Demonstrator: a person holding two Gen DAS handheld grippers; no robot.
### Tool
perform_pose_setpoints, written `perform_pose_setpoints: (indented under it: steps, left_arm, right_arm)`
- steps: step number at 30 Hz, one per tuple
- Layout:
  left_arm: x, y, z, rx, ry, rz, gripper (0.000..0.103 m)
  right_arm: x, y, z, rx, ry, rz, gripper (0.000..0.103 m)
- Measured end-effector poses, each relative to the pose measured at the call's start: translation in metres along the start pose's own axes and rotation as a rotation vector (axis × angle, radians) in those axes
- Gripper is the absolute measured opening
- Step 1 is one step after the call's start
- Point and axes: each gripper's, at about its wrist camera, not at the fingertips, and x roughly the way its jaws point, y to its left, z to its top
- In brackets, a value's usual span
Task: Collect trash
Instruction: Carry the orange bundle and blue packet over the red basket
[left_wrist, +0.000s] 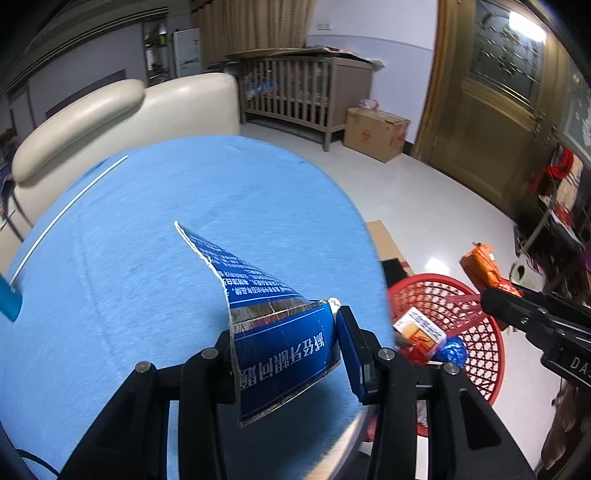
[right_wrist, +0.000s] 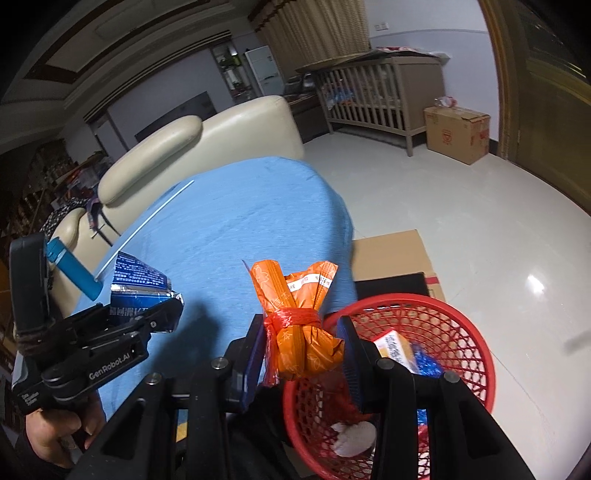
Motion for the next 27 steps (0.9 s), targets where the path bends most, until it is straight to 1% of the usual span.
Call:
perform_pose_setpoints:
  steps: [10,18,27]
  left_arm:
    - [0.008,-0.036,0.01,0.076,0.022,-0.047,0.045]
    - [0.013,-0.058,0.013,0.11,0.035,-0.074,0.045]
    - [0.017,-0.072,0.011,0.132,0.052,-0.106,0.045]
  right_arm:
    - [-0.012,-0.031,-0.003,0.032,0.0,-0.059,0.041]
    - [-0.02,-0.051,-0.008,0.062,0.0,-0.096,0.042]
    - [-0.025,-0.068,-0.012,0.085,0.008,-0.14,0.041]
